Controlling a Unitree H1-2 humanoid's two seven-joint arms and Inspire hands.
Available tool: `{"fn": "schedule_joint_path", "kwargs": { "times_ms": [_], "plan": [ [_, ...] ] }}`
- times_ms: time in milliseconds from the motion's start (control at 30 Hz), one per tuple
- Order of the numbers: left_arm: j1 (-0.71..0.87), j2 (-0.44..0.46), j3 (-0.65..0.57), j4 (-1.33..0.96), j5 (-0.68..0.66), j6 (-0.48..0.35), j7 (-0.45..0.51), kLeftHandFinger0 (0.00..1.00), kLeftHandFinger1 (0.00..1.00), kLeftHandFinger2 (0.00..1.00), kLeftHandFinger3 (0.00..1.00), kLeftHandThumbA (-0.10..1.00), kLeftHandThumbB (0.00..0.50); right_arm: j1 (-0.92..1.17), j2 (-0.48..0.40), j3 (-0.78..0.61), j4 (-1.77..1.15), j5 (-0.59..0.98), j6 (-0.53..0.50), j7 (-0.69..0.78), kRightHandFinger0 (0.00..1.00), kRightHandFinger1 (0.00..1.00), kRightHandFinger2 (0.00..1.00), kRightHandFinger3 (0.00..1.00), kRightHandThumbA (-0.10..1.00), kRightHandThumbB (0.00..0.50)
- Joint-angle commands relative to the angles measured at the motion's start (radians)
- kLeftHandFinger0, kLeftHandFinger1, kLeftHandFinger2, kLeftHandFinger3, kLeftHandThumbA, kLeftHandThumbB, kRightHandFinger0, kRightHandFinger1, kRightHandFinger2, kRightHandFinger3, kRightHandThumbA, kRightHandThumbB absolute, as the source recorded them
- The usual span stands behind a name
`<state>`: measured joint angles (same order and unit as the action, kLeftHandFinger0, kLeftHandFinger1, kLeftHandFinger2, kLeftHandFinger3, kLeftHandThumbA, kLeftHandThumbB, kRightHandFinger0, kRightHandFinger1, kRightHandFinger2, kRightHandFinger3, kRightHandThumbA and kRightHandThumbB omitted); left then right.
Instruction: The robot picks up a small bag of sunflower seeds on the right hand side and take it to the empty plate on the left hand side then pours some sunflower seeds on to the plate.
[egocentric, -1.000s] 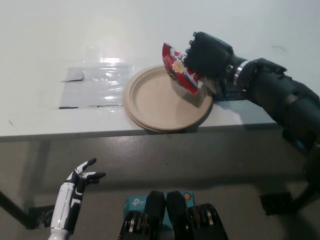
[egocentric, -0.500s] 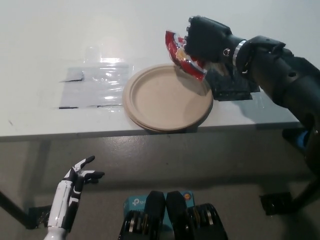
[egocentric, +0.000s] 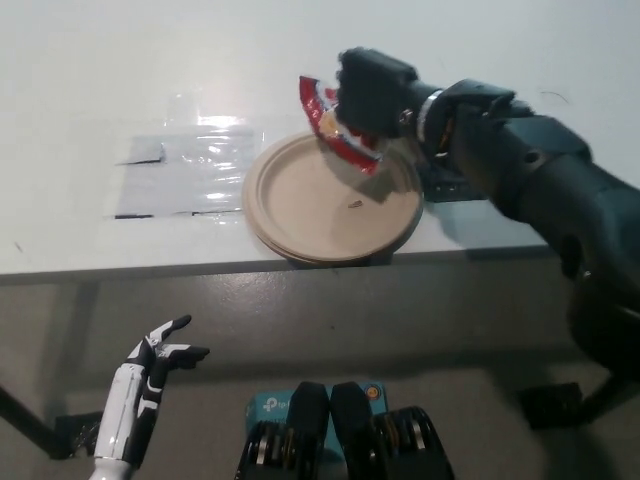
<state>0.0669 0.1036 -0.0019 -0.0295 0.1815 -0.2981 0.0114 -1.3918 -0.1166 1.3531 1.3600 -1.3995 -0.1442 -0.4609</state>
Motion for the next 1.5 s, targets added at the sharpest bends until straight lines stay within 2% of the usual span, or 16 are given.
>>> {"fn": "schedule_joint_path", "kwargs": {
  "times_ms": [0, 67, 167, 233, 333, 533, 667, 767, 867, 967, 1100, 1167, 1200, 1233, 1333, 1467],
  "plan": [
    [-0.004, 0.008, -0.008, -0.041, 0.02, -0.002, -0.001, 0.62, 0.59, 0.55, 0.79, 1.0, 0.019, -0.055, -0.008, -0.003, -0.017, -0.007, -0.013, 0.055, 0.0, 0.0, 0.2, 0.18, -0.02, 0.366],
    [-0.011, 0.008, -0.009, -0.039, 0.022, -0.004, 0.0, 0.63, 0.58, 0.54, 0.79, 1.0, 0.022, -0.06, -0.007, -0.002, -0.016, -0.008, -0.017, 0.062, 0.0, 0.0, 0.22, 0.29, -0.01, 0.384],
    [-0.025, 0.009, -0.012, -0.021, 0.021, -0.035, 0.002, 0.58, 0.55, 0.52, 0.78, 1.0, 0.0, -0.068, -0.012, 0.004, -0.012, -0.018, -0.004, 0.045, 0.0, 0.0, 0.11, 0.25, -0.03, 0.446],
    [-0.022, 0.01, -0.012, -0.022, 0.013, -0.028, -0.003, 0.57, 0.54, 0.51, 0.78, 1.0, 0.01, -0.068, -0.008, -0.002, -0.007, -0.013, 0.005, 0.064, 0.0, 0.0, 0.07, 0.3, 0.01, 0.436],
    [-0.017, 0.015, -0.007, -0.022, 0.022, -0.031, 0.003, 0.56, 0.54, 0.51, 0.78, 1.0, 0.012, -0.066, -0.007, 0.001, -0.004, -0.016, 0.013, 0.064, 0.0, 0.0, 0.06, 0.18, 0.12, 0.434],
    [-0.01, 0.01, -0.001, -0.015, 0.028, -0.042, 0.013, 0.52, 0.51, 0.5, 0.76, 1.0, 0.0, -0.055, -0.029, 0.014, -0.01, -0.024, -0.016, 0.024, 0.0, 0.0, 0.11, 0.23, 0.08, 0.456],
    [-0.008, 0.006, 0.002, -0.018, 0.023, -0.036, 0.014, 0.54, 0.52, 0.51, 0.76, 1.0, 0.001, -0.034, -0.05, 0.021, -0.019, -0.031, -0.007, -0.025, 0.0, 0.0, 0.15, 0.11, 0.17, 0.483],
    [-0.003, 0.0, 0.002, -0.028, 0.017, -0.027, 0.013, 0.54, 0.52, 0.52, 0.76, 1.0, 0.005, -0.012, -0.041, 0.024, -0.019, -0.032, 0.011, 0.052, 0.0, 0.0, 0.33, 0.12, 0.3, 0.453],
    [0.012, -0.005, -0.002, -0.039, -0.008, -0.013, 0.001, 0.53, 0.51, 0.51, 0.77, 1.0, 0.021, 0.079, -0.033, 0.005, -0.02, -0.017, 0.036, 0.019, 0.0, 0.0, 0.33, 0.28, 0.14, 0.347],
    [0.008, -0.002, -0.001, -0.037, 0.0, -0.03, 0.004, 0.5, 0.49, 0.5, 0.77, 1.0, 0.0, 0.112, -0.032, 0.007, -0.019, -0.019, 0.027, -0.003, 0.0, 0.0, 0.26, 0.34, 0.09, 0.393],
    [0.001, 0.0, 0.002, -0.046, 0.007, -0.016, 0.005, 0.5, 0.5, 0.51, 0.77, 1.0, 0.016, 0.08, -0.031, -0.006, -0.012, -0.012, 0.024, 0.014, 0.0, 0.0, 0.22, 0.56, 0.01, 0.4],
    [0.0, 0.001, 0.002, -0.051, 0.01, -0.013, 0.005, 0.5, 0.5, 0.51, 0.77, 1.0, 0.016, 0.075, -0.027, -0.008, -0.009, -0.014, 0.036, 0.013, 0.0, 0.0, 0.16, 0.54, 0.08, 0.385],
    [-0.001, 0.001, 0.0, -0.05, 0.007, -0.01, 0.002, 0.51, 0.5, 0.51, 0.77, 1.0, 0.013, 0.08, -0.02, -0.015, -0.01, -0.007, 0.04, 0.036, 0.0, 0.0, 0.16, 0.32, 0.21, 0.371],
    [-0.002, 0.002, -0.001, -0.049, 0.005, -0.01, 0.0, 0.51, 0.5, 0.51, 0.77, 1.0, 0.013, 0.082, -0.019, -0.016, -0.013, -0.007, 0.041, 0.042, 0.0, 0.0, 0.17, 0.29, 0.22, 0.369],
    [-0.007, 0.005, -0.002, -0.047, -0.009, -0.01, -0.007, 0.51, 0.5, 0.5, 0.78, 1.0, 0.012, 0.087, -0.019, -0.032, -0.009, 0.009, 0.016, 0.018, 0.0, 0.0, 0.18, 0.28, 0.05, 0.391],
    [-0.008, 0.011, -0.001, -0.044, 0.007, -0.024, -0.001, 0.49, 0.48, 0.49, 0.77, 1.0, 0.001, 0.06, -0.026, -0.03, -0.01, -0.004, 0.012, 0.009, 0.0, 0.0, 0.19, 0.55, -0.03, 0.398]
  ]
}}
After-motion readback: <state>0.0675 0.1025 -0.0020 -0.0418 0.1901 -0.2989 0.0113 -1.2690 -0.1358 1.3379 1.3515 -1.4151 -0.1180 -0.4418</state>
